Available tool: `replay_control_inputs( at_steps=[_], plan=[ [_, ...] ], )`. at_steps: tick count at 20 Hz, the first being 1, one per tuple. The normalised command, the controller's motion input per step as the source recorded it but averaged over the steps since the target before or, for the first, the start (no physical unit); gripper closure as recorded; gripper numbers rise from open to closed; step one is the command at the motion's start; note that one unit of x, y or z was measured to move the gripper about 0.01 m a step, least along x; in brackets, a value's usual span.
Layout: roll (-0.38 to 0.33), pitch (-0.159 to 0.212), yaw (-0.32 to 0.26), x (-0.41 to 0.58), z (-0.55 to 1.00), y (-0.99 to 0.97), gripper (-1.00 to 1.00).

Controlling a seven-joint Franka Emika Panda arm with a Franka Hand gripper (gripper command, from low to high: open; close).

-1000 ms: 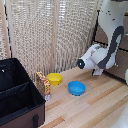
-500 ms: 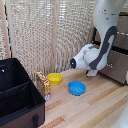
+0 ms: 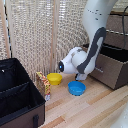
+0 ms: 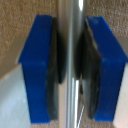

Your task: Move your gripper towards the bottom drawer handle. Grasp the handle gently with your gripper. Apply gentle outward force to slide the bottom drawer open.

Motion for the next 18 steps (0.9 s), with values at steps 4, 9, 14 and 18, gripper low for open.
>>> replay_control_inputs(
  at_steps=[4, 9, 14, 18],
  plan=[
    [-0.038, 0.021, 0.0, 0.156, 0.07, 0.07, -1.0],
    [0.044, 0.05, 0.071, 0.216, 0.42, -0.06, -1.0],
    [0.045, 0.052, 0.039, 0.191, 0.79, -0.02, -1.0],
    [0.065, 0.088, 0.0, 0.296, 0.9, 0.0, -1.0]
  ],
)
